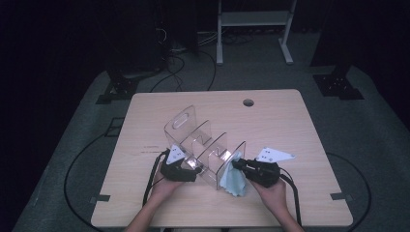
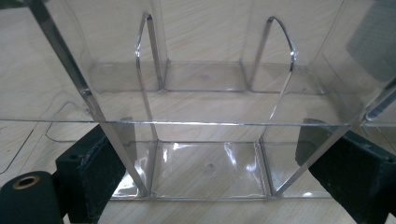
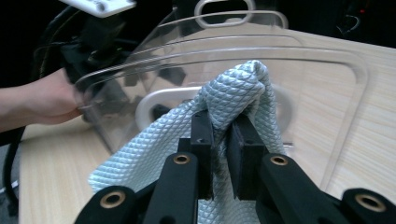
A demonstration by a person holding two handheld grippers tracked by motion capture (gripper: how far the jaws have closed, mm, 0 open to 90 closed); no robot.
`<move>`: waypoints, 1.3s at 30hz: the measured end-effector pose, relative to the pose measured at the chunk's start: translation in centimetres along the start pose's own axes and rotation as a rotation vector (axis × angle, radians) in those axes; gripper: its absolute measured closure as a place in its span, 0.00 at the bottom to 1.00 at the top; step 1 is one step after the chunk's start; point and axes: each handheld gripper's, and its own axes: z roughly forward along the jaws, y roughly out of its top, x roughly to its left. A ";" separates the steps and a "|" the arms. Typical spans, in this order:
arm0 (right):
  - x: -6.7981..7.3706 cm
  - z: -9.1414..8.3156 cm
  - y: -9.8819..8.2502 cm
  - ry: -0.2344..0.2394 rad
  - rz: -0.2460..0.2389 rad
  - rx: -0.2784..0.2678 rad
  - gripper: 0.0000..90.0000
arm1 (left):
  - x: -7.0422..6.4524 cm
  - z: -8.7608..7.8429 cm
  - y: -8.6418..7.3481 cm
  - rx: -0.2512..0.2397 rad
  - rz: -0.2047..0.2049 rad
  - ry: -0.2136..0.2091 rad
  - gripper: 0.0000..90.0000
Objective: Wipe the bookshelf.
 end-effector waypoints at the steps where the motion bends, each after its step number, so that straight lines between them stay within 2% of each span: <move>1: 0.4 0.1 0.0 0.029 0.004 0.002 0.90 | 0.0 0.0 0.0 0.000 0.000 -0.001 0.09; 2: 0.8 0.2 -0.1 0.044 -0.008 0.006 0.90 | 0.0 0.0 0.0 0.000 0.001 -0.001 0.09; 4: 1.1 0.1 0.1 0.035 -0.033 0.018 0.90 | 0.0 0.0 0.0 0.001 0.001 -0.001 0.09; 6: 0.7 -0.1 0.2 0.027 -0.016 0.012 0.90 | 0.0 0.0 0.0 0.003 0.001 0.000 0.09; 8: 0.8 -0.2 0.2 0.020 -0.016 0.012 0.90 | 0.0 0.0 0.0 0.001 0.001 -0.001 0.09; 12: 2.8 0.0 0.1 0.034 -0.065 0.020 0.90 | 0.1 -0.1 -0.1 0.000 -0.002 -0.005 0.09; 15: 3.2 -0.1 0.1 0.073 -0.066 0.013 0.90 | 0.0 -0.1 0.0 0.002 -0.001 0.001 0.09; 17: 3.6 0.0 0.3 0.061 -0.093 0.021 0.90 | 0.0 -0.1 0.0 0.004 -0.001 0.003 0.09; 21: 3.7 0.1 0.3 0.053 -0.083 0.018 0.90 | 0.0 0.0 0.0 0.003 -0.005 0.008 0.09; 22: 4.1 0.1 0.4 0.070 -0.086 0.020 0.90 | 0.0 0.0 0.0 0.003 -0.006 0.008 0.09; 23: 4.6 0.2 0.4 0.083 -0.101 0.021 0.90 | 0.0 0.0 0.0 0.002 -0.006 0.007 0.09; 25: 5.4 0.3 0.8 0.062 -0.148 0.035 0.90 | 0.1 -0.1 0.0 0.002 -0.006 0.005 0.09; 27: 5.2 0.2 0.9 0.061 -0.149 0.031 0.90 | 0.0 -0.1 0.0 0.003 -0.004 0.008 0.09; 28: 4.3 -0.2 1.1 0.042 -0.113 0.001 0.90 | 0.0 -0.1 0.0 0.005 0.002 0.011 0.09; 30: 3.9 -0.4 1.2 0.031 -0.093 -0.004 0.90 | 0.0 0.0 0.1 0.005 0.001 0.013 0.09; 31: 4.1 -0.4 1.1 0.032 -0.097 -0.003 0.90 | 0.0 0.0 0.1 0.005 0.001 0.013 0.09; 33: 5.0 0.0 0.9 0.069 -0.113 0.011 0.90 | 0.0 0.0 0.0 0.002 -0.007 0.007 0.09; 35: 5.8 0.3 0.8 0.072 -0.138 0.019 0.90 | 0.1 -0.1 -0.1 0.001 -0.006 0.004 0.09; 37: 5.4 0.2 1.1 0.088 -0.125 0.029 0.90 | 0.0 -0.1 0.0 0.003 -0.007 0.009 0.09; 39: 4.5 -0.2 1.3 0.052 -0.114 0.008 0.90 | 0.0 -0.1 0.0 0.002 -0.002 0.011 0.09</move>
